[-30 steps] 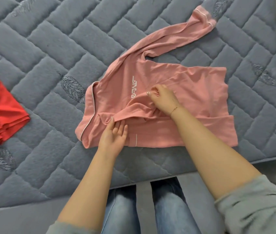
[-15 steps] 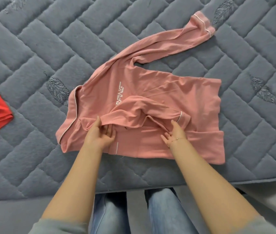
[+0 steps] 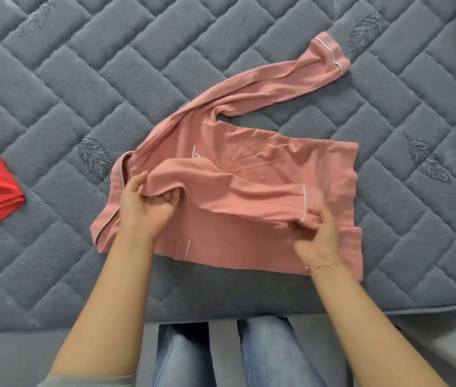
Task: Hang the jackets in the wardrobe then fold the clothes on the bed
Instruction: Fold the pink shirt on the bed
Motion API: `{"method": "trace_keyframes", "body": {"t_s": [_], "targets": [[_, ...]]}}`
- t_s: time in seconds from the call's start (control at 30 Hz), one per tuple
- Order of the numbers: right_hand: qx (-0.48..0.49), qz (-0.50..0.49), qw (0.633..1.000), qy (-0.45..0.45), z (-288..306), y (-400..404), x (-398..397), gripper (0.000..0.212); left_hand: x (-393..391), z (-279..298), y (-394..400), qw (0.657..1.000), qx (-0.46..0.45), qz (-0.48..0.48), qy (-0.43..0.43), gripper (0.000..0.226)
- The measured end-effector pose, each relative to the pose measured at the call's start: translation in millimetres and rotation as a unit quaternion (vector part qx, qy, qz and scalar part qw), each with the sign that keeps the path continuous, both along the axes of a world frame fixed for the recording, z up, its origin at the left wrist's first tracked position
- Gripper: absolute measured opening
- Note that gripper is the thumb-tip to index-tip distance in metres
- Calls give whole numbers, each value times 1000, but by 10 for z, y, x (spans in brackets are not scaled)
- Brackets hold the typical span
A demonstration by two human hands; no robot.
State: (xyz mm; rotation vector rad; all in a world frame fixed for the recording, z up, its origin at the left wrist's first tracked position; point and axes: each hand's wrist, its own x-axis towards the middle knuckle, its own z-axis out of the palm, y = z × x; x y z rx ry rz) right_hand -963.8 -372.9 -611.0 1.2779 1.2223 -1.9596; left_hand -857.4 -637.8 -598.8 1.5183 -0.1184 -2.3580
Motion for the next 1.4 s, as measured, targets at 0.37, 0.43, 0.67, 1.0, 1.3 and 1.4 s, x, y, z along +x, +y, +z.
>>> {"method": "trace_keyframes", "body": {"t_s": [0.37,0.43,0.67,1.0,1.3,1.4], "targets": [[167,107,979,-44,-382,1350,81,32,722,-573,963,986,63,-88,-125,18],[199,135,970,-33,-506,1422,142,43,709,-652,944,986,54,-89,-129,12],[195,-7,981,-8,-589,1414,136,41,511,-689,740,977,5,-117,-178,14],[132,-25,971,-197,-526,209,1095,50,1281,-557,539,746,-431,-240,-447,41],[165,37,973,-160,-652,-608,1580,43,1556,-850,-129,542,-481,-504,-469,47],[167,21,977,-131,-708,-629,1585,26,1640,-877,-255,559,-500,-502,-430,29]]}}
